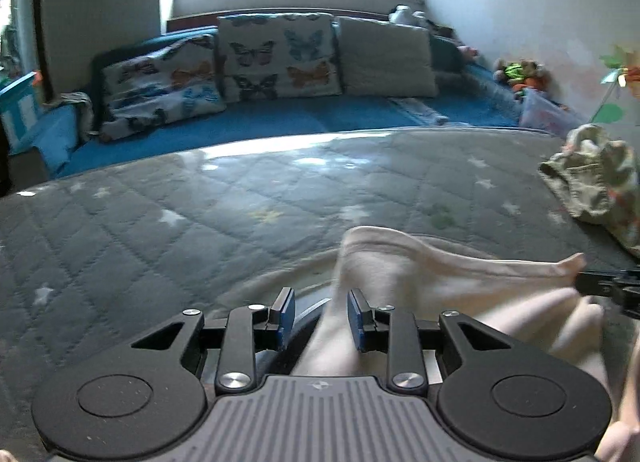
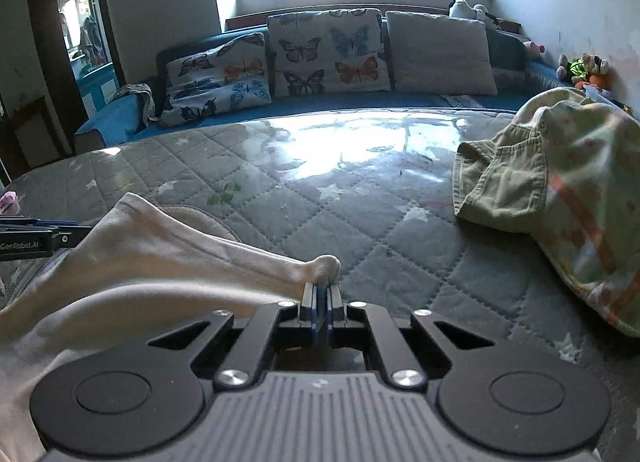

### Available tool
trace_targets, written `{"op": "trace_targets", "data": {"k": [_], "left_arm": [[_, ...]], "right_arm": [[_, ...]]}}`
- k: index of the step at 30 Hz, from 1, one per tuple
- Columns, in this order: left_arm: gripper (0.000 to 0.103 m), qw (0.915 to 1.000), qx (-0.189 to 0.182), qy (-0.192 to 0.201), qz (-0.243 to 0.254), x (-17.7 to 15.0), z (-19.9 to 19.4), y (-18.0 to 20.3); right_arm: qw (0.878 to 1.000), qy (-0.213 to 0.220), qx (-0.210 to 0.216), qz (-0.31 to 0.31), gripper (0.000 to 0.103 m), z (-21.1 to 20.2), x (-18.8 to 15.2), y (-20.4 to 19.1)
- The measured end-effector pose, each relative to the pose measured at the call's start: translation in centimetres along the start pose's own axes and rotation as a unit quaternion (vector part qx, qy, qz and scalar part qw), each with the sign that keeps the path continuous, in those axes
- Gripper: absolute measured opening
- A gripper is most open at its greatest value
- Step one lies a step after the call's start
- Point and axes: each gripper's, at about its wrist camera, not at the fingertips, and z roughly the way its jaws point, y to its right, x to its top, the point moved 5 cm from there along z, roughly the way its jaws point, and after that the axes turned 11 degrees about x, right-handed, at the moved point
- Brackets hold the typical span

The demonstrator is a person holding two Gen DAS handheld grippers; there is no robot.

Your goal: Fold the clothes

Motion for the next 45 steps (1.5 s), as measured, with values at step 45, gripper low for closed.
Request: {"op": "trace_targets", "data": {"k": [45], "left_arm": [[0.003, 0.9994, -0.033, 0.006, -0.011, 0.4, 1.3, 0.3]], "right_arm": [[1.000, 0.002, 0.000, -0.007, 0.006, 0.8, 0.5, -0.2]]}}
